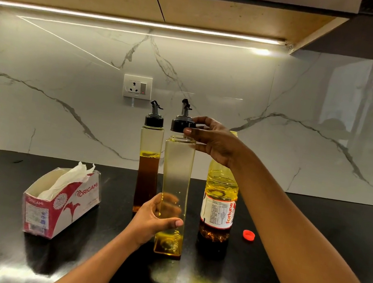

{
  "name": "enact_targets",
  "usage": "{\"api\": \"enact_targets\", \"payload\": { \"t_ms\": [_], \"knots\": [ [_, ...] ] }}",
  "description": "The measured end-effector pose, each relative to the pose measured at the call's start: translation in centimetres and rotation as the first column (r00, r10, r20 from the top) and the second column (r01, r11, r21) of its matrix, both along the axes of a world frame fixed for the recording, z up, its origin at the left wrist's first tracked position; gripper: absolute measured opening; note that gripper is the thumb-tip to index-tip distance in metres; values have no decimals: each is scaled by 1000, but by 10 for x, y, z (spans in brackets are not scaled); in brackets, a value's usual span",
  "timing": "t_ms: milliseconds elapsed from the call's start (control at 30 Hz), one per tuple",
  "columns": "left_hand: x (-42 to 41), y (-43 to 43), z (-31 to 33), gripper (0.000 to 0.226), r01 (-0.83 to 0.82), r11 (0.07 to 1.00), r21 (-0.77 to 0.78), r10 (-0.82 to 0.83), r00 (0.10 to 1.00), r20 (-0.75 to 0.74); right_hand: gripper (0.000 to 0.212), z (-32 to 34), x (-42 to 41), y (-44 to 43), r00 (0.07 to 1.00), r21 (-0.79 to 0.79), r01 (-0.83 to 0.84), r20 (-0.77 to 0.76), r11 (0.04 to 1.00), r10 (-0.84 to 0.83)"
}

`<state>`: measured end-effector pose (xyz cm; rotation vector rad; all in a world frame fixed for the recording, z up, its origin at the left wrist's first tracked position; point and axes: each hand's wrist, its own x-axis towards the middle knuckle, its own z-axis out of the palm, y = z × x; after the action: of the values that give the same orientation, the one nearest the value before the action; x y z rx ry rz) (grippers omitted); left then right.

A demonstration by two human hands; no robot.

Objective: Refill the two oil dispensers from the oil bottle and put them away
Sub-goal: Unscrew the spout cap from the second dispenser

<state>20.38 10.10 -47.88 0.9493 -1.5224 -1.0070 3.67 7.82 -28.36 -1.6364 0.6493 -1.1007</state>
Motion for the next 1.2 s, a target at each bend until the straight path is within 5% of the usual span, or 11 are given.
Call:
{"api": "enact_targets", "payload": {
  "t_ms": [333,767,1000,1200],
  "knots": [
    [-1,-1,-1,92,1,1000,-14,-1,1000,15,22,1,8,10,987,-72,-61,-155,996,49],
    [-1,-1,-1,93,24,1000,-11,-24,1000,1,26,15,6,7,984,-110,69,171,992,-49],
    [-2,-2,-2,94,20,1000,-20,-20,1000,-8,27,22,-16,28,981,-159,184,96,970,-171],
    [-9,-2,0,93,2,1000,-29,-2,1000,-10,55,3,-72,54,978,-57,164,-118,985,-170]
  ]
}}
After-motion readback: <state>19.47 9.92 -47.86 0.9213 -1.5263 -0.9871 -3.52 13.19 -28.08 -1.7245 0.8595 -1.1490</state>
